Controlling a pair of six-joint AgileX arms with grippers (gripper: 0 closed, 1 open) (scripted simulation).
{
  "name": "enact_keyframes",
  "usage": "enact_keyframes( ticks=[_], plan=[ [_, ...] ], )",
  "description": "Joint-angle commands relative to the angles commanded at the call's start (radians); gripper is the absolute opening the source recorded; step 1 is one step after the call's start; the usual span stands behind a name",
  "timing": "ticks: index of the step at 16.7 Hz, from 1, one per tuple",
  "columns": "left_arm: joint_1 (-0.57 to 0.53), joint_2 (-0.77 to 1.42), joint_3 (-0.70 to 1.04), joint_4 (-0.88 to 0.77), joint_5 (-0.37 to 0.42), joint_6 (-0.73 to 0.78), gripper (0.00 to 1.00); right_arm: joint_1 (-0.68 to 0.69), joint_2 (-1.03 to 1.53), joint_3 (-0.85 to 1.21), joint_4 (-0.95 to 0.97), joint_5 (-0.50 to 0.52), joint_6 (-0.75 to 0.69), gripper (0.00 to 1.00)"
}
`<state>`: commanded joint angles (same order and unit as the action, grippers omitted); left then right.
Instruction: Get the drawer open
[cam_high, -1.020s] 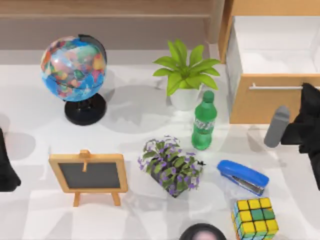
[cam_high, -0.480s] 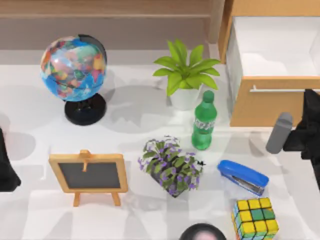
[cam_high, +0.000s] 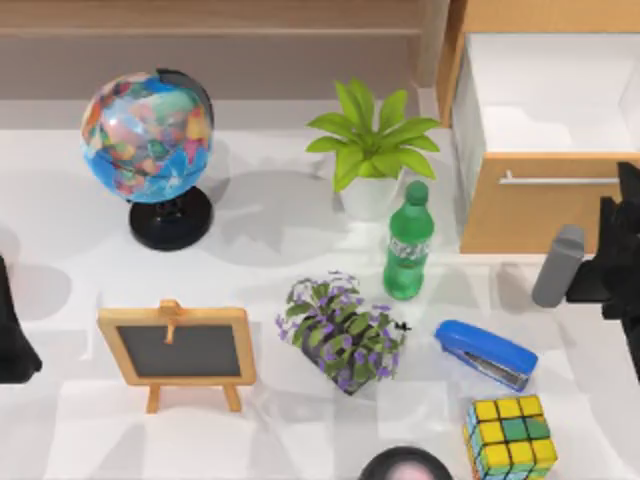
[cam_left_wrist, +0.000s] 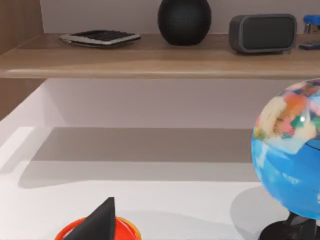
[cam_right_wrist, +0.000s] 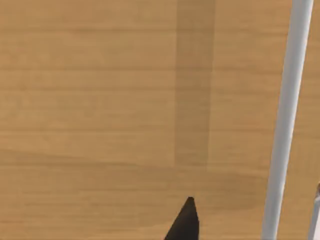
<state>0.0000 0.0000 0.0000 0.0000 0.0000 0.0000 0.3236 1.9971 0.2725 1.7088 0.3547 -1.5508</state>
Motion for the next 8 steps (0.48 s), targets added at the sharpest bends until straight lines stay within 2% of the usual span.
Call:
enact_keyframes(
  ticks=[2,8],
  plan=[
    [0.000,0.000,0.000,0.000,0.000,0.000,1.00,0.000,0.000,0.000,0.000,0.000,0.000,0.98],
    [0.000,0.000,0.000,0.000,0.000,0.000,1.00,0.000,0.000,0.000,0.000,0.000,0.000,1.00]
  ],
)
